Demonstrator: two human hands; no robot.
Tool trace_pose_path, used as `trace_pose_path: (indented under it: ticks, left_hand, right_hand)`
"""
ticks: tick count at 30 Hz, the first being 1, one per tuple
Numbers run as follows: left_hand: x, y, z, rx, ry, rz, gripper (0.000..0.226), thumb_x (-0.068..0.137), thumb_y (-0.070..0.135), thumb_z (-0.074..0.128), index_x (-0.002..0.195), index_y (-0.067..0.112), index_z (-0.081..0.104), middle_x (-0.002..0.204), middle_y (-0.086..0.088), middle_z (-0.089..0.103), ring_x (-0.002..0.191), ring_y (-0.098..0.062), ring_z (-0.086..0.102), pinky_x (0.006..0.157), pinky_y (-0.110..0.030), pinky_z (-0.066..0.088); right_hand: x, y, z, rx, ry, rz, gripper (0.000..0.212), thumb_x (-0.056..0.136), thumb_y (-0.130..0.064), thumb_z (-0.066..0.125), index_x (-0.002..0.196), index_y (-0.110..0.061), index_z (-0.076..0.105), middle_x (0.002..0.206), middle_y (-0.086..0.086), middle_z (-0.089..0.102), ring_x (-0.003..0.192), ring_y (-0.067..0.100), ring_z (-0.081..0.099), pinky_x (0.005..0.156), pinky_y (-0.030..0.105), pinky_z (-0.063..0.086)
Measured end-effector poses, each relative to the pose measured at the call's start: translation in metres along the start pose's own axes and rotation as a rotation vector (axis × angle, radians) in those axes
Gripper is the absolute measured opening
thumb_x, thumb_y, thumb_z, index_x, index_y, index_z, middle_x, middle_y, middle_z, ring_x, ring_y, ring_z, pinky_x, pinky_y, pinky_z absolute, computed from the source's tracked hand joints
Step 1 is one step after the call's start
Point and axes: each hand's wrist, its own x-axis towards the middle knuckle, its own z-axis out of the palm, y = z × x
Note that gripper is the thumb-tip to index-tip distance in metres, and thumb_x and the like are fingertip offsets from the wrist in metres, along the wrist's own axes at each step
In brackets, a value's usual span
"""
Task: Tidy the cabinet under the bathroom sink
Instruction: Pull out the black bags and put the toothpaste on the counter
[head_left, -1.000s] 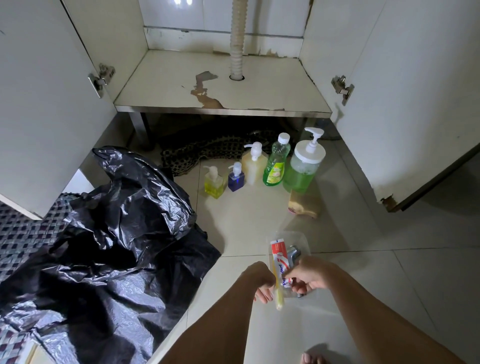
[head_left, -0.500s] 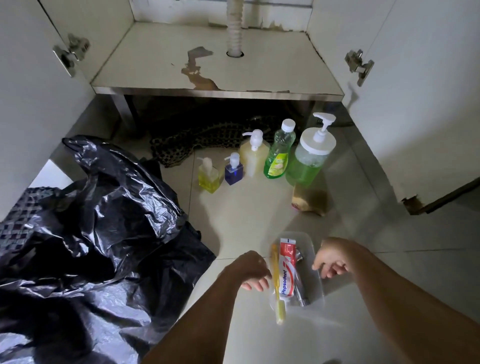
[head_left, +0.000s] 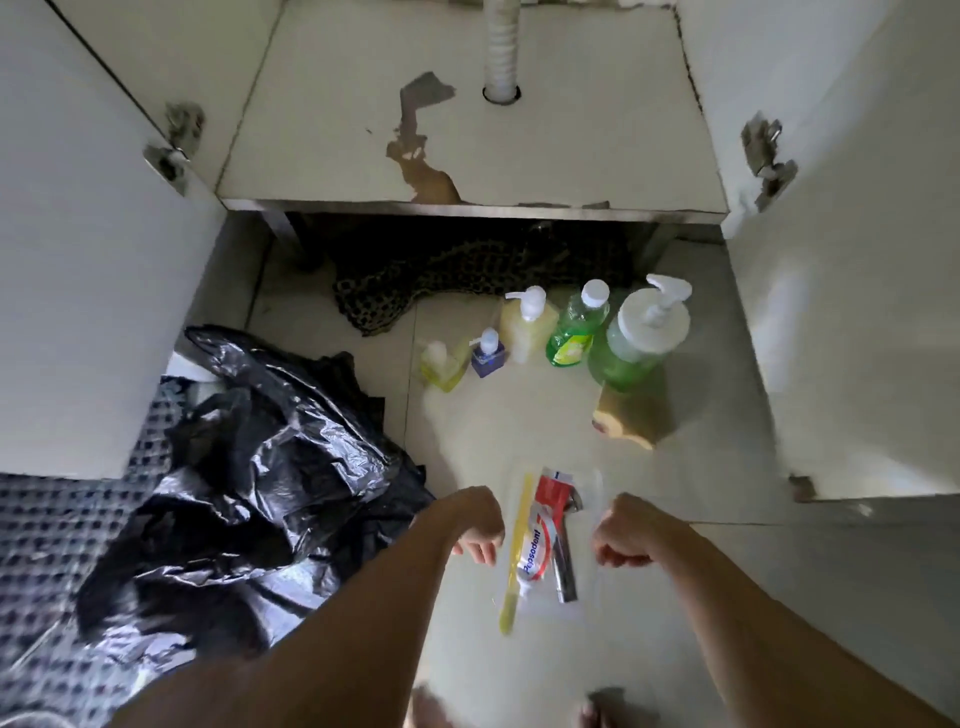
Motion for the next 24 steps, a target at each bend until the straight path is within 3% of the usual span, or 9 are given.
trace_pose_path:
  ticks: [3,6,8,10,12,14,18,21,24]
  left_hand:
    - [-0.093,0.012,-0.008,-0.035,0.053,0.000,0.024,0.099,0.010,0.038,0.106,0.000,0.058,0.118,-0.014,0.068,0.108,-0.021,0.066,0.063,-0.022,0.048]
    - [-0.202,0.029,-0.023,-0.066,0.124,0.018,0.030,0.097,0.009,0.041,0.108,-0.008,0.063,0.113,-0.015,0.070,0.094,-0.020,0.069,0.056,-0.021,0.046]
    - [-0.282,0.044,-0.034,-0.097,0.185,0.023,0.029,0.095,0.008,0.044,0.105,-0.010,0.065,0.108,-0.017,0.071,0.077,-0.018,0.066,0.055,-0.022,0.048]
    - [-0.362,0.059,-0.043,-0.169,0.288,0.015,0.027,0.093,0.007,0.046,0.106,-0.008,0.065,0.109,-0.019,0.070,0.061,-0.016,0.061,0.054,-0.022,0.049]
    - [-0.436,0.070,-0.054,-0.281,0.401,0.018,0.029,0.096,0.008,0.044,0.117,-0.004,0.060,0.115,-0.019,0.067,0.053,-0.010,0.054,0.043,-0.016,0.046]
    - [-0.497,0.076,-0.064,-0.359,0.480,0.051,0.031,0.097,0.009,0.042,0.122,-0.003,0.057,0.118,-0.020,0.065,0.052,-0.008,0.052,0.039,-0.014,0.041]
    - [-0.581,0.073,-0.093,-0.454,0.604,0.102,0.031,0.097,0.009,0.043,0.119,-0.006,0.058,0.118,-0.025,0.064,0.060,-0.016,0.056,0.050,-0.018,0.045]
    - [-0.619,0.063,-0.122,-0.500,0.729,0.124,0.031,0.097,0.012,0.043,0.117,-0.005,0.059,0.115,-0.024,0.066,0.068,-0.019,0.058,0.046,-0.016,0.043]
    - [-0.648,0.046,-0.164,-0.491,0.804,0.143,0.029,0.096,0.013,0.046,0.117,0.001,0.061,0.117,-0.020,0.065,0.089,-0.028,0.067,0.063,-0.023,0.053]
  right_hand:
    - [-0.075,-0.017,-0.030,0.009,0.006,-0.059,0.018,0.084,-0.010,0.059,0.069,-0.011,0.067,0.056,0.000,0.067,0.027,0.000,0.049,0.042,0.014,0.040]
    - [-0.173,-0.037,-0.070,0.073,0.048,-0.093,0.023,0.086,-0.013,0.055,0.100,-0.001,0.067,0.081,0.006,0.067,0.066,0.014,0.065,0.054,0.019,0.047]
    - [-0.247,-0.048,-0.099,0.002,0.132,-0.175,0.023,0.086,-0.014,0.052,0.101,-0.001,0.064,0.099,0.011,0.068,0.089,0.024,0.065,0.059,0.022,0.044]
    - [-0.322,-0.061,-0.131,-0.009,0.215,-0.248,0.014,0.086,-0.014,0.053,0.094,-0.007,0.062,0.100,0.011,0.066,0.097,0.026,0.060,0.067,0.024,0.040]
    - [-0.387,-0.076,-0.165,0.030,0.246,-0.312,0.005,0.085,-0.016,0.056,0.081,-0.013,0.055,0.089,0.008,0.061,0.090,0.026,0.058,0.069,0.026,0.041]
    - [-0.439,-0.093,-0.195,0.050,0.260,-0.364,0.017,0.084,-0.015,0.059,0.070,-0.017,0.049,0.081,0.006,0.059,0.083,0.025,0.058,0.066,0.026,0.040]
    - [-0.507,-0.140,-0.241,0.029,0.296,-0.492,0.025,0.082,-0.011,0.059,0.062,-0.018,0.047,0.074,0.007,0.058,0.075,0.021,0.056,0.062,0.026,0.039]
    - [-0.535,-0.186,-0.266,-0.033,0.371,-0.562,0.023,0.080,-0.009,0.058,0.058,-0.010,0.051,0.067,0.013,0.061,0.066,0.024,0.056,0.055,0.028,0.037]
    - [-0.551,-0.234,-0.282,-0.019,0.413,-0.605,0.019,0.080,-0.013,0.059,0.062,-0.007,0.058,0.069,0.013,0.066,0.069,0.027,0.060,0.067,0.032,0.047]
